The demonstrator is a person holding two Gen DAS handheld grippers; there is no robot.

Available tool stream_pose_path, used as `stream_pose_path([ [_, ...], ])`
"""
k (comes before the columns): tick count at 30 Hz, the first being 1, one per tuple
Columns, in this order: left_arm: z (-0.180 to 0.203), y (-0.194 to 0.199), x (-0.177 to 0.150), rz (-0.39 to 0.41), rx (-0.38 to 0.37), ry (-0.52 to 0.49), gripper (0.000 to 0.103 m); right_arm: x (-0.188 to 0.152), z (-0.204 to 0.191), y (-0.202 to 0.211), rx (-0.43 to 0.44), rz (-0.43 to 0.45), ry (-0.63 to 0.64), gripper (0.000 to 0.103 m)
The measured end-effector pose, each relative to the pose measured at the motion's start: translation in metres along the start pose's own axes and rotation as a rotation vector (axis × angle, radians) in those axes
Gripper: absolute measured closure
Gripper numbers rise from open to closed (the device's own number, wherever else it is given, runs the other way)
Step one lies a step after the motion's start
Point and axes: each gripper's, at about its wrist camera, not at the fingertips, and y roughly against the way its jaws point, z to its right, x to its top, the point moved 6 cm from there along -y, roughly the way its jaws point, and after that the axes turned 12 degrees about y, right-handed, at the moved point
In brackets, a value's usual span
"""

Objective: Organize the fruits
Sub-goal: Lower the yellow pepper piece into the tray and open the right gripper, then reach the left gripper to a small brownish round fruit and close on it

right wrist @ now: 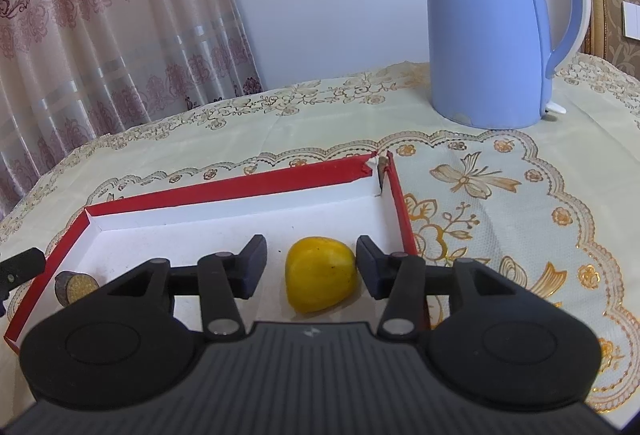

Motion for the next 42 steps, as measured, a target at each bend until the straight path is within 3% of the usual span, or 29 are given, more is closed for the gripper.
stream_pose_path([
  [2, 0.000, 0.002, 0.001, 0.027, 0.021, -0.005, 0.003, 0.001, 0.000, 0.002, 0.003, 0.013, 0.001, 0.055],
  [5, 0.001, 0.003, 0.001, 0.047, 0.045, -0.023, 0.002, 0.003, -0.002, 0.010, -0.013, 0.054, 0.010, 0.038],
  [13, 0.006, -0.001, -0.003, 0.058, 0.093, -0.076, 0.002, 0.010, -0.005, 0.024, -0.035, 0.139, 0.049, 0.007],
  [33, 0.000, -0.011, -0.007, -0.021, 0.084, -0.029, 0.002, 0.006, -0.007, 0.022, -0.006, 0.109, 0.033, 0.004],
  [42, 0.000, 0.007, -0.012, -0.058, 0.057, -0.021, 0.002, 0.007, -0.010, 0.024, -0.002, 0.120, 0.052, 0.005],
])
